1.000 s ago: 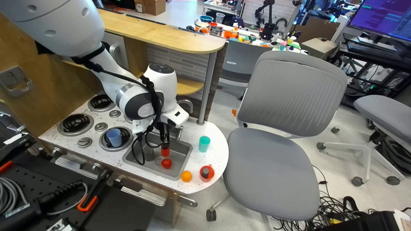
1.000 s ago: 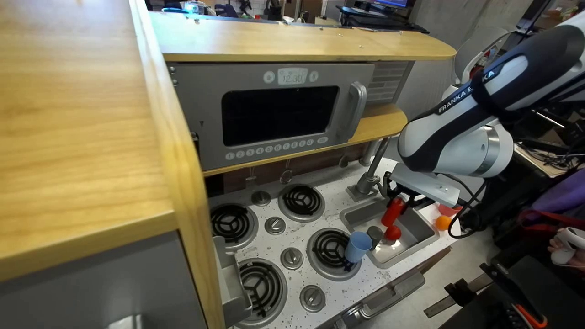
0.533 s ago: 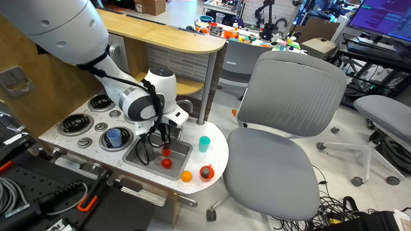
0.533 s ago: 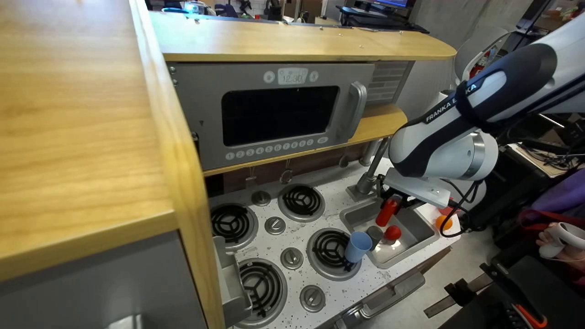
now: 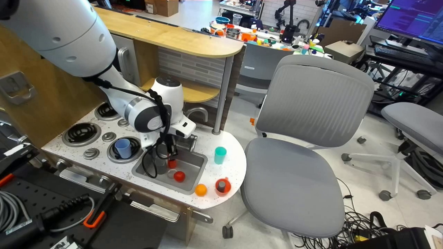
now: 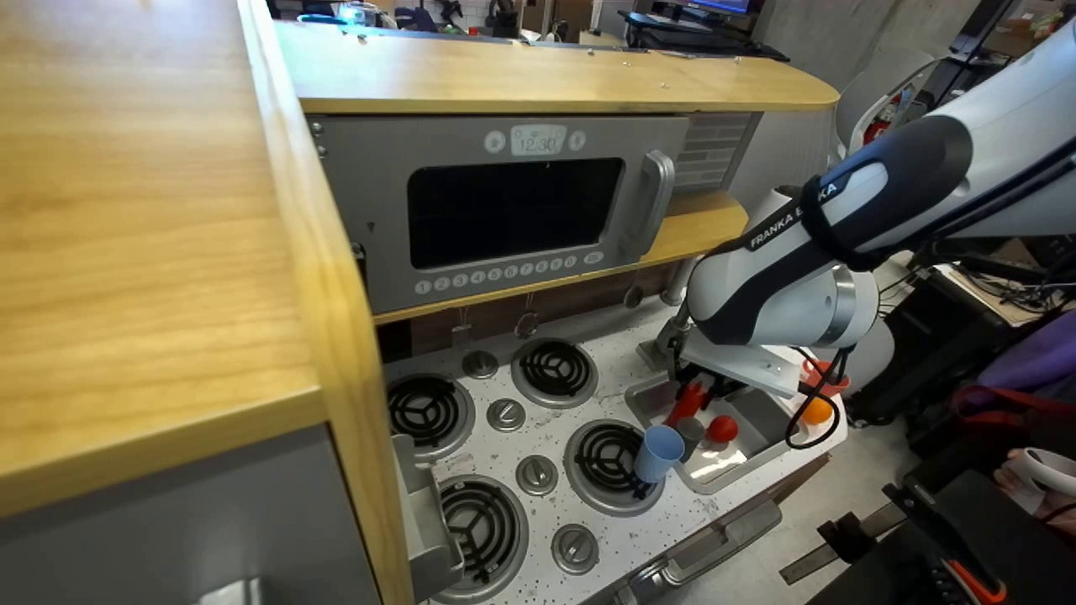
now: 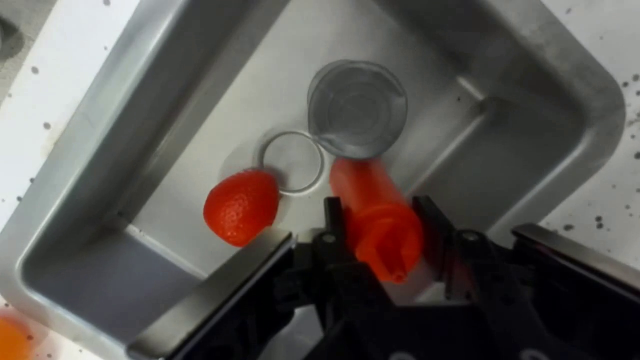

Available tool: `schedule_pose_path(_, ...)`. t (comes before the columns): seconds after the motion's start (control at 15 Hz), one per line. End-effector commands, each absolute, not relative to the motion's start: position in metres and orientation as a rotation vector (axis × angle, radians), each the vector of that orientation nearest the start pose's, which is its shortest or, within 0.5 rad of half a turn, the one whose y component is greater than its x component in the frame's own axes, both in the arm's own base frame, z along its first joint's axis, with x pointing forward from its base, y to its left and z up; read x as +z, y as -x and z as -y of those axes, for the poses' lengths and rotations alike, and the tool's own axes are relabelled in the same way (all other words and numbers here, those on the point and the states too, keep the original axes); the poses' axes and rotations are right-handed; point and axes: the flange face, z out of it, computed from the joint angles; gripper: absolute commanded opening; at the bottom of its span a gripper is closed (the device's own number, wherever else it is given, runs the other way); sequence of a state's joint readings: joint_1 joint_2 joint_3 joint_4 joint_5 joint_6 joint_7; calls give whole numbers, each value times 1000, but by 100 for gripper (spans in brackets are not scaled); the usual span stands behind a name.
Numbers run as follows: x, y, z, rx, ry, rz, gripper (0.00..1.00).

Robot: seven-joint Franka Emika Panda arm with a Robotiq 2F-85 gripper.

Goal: Pick up the sauce bottle and put it in the sink

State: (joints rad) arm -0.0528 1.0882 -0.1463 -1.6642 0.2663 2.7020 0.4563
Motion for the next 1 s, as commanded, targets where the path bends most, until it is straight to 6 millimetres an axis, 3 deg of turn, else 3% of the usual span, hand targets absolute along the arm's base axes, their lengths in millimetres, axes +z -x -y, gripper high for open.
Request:
schedule_pose_path(0.0,-36,-611,128,90,2917,-1235,13)
schedule_pose_path(0.33,-25,-620,131,59,2928,-1220,13)
schedule_pose_path(0.4,-26,-619,131,78,2925,-1217,58)
schedule_pose_path(0.8,-20,-609,121,91,2948,-1174,99)
schedule_pose_path(0.93,-8,-606,116,56,2961,-1131,100)
